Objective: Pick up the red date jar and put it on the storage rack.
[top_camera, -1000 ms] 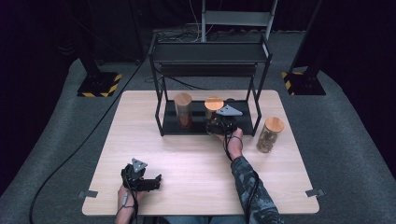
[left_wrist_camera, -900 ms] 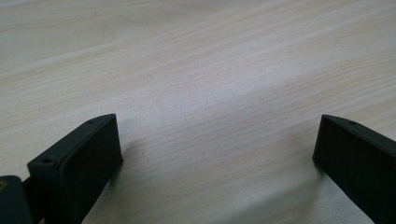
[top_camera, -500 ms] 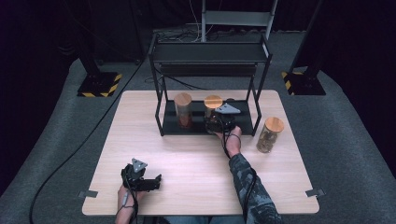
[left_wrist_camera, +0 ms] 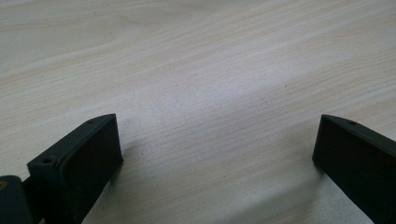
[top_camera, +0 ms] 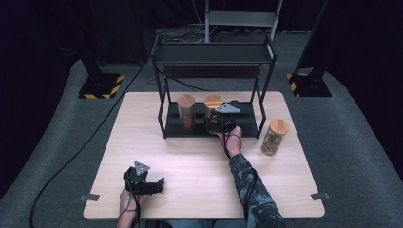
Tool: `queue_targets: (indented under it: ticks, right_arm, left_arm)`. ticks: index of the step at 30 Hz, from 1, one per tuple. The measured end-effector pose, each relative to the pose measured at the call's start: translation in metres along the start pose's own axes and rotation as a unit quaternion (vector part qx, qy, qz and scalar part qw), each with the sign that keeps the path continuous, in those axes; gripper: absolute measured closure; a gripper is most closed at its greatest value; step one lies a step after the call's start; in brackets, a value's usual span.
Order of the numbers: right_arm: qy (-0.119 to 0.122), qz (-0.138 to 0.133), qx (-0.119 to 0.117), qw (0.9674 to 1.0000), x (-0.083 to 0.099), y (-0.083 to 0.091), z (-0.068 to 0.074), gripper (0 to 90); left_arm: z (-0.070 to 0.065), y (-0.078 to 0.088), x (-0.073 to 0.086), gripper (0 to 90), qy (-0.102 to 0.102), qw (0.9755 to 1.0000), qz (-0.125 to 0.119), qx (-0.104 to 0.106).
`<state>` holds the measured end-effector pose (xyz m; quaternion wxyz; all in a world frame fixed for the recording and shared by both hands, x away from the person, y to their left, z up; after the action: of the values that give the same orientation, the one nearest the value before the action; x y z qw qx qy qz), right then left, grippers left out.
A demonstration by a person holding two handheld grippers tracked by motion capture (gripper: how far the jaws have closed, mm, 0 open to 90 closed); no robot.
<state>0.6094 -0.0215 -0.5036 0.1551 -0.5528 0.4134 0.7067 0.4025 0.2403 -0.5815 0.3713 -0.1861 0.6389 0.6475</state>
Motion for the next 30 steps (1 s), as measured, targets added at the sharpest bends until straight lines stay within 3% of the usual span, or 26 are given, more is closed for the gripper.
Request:
queue_targets:
  ticks: [30]
  right_arm:
    - [-0.027, 0.002, 0.002, 0.9996, 0.01, -0.018, -0.004, 24.8]
  left_arm:
    - [0.0, 0.0, 0.0, 0.6, -0.001, 1.0, 0.0, 0.001]
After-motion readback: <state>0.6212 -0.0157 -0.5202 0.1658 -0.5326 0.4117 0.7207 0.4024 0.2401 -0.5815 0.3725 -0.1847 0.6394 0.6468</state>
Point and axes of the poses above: each handheld gripper's, and its own axes: y roughly backward along the jaws, x roughly out of its underside, z roughly to its left, the point moved 7 cm from there along -y, roughly forward along the jaws, and after that the axes turned 9 degrees about -x, right-handed, at the moved point
